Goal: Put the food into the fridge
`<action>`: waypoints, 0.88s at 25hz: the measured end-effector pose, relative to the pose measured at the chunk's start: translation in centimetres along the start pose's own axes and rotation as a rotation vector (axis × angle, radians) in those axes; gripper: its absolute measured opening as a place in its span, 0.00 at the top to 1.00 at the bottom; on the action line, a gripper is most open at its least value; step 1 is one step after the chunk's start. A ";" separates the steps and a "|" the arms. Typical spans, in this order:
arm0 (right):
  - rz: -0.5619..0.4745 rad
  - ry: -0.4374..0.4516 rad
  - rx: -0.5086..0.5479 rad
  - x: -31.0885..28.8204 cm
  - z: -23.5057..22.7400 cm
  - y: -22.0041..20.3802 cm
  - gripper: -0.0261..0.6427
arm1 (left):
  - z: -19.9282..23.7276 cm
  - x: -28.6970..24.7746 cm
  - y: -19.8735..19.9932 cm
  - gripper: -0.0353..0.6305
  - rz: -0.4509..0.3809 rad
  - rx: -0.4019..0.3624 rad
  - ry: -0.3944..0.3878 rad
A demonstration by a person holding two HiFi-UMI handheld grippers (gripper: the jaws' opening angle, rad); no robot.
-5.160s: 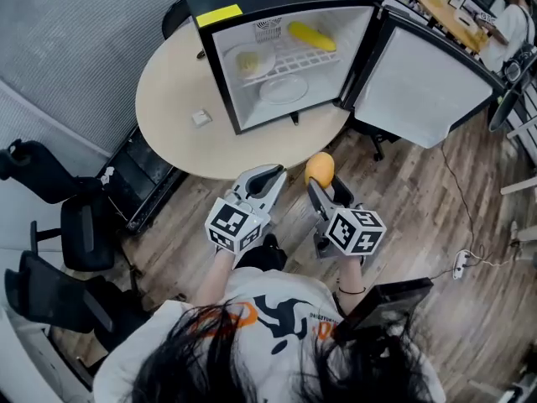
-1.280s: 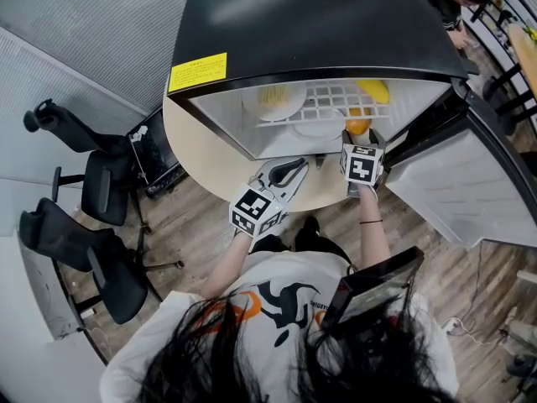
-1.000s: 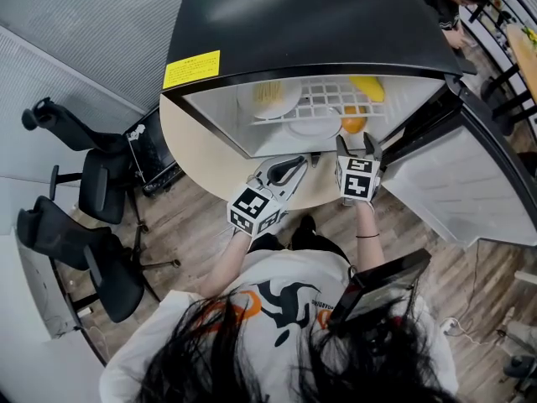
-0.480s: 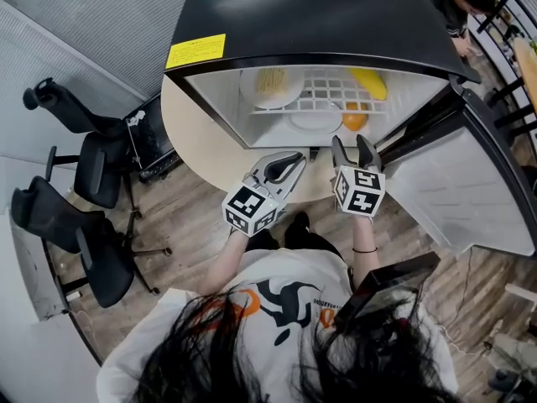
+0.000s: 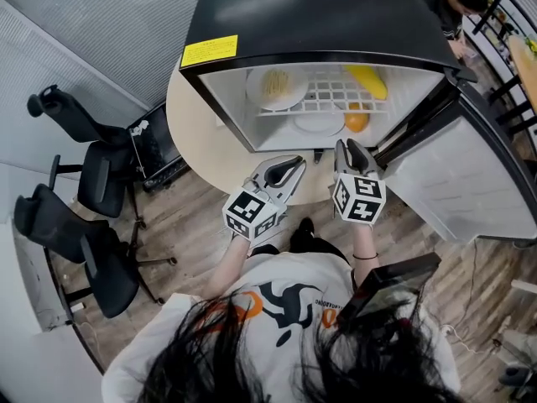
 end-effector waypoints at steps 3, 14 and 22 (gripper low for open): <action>-0.014 0.003 -0.006 0.8 1.5 0.1 0.85 | 0.0 1.1 0.3 0.91 -0.011 -0.012 -0.017; -0.021 0.001 -0.047 5.0 9.3 -3.0 0.87 | -0.1 9.1 -0.3 0.91 -0.030 -0.037 -0.059; -0.023 -0.017 -0.090 9.9 14.7 -6.3 0.88 | -1.5 15.5 -2.7 0.91 -0.025 -0.020 -0.083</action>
Point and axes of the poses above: the fingertips, and each gripper's own axes: x backward along the fingers, z to its left, y out of its top, the point moved 10 cm from there along x, backward along the fingers, and after that the axes turned 7 degrees about y, right-handed, at the moved point
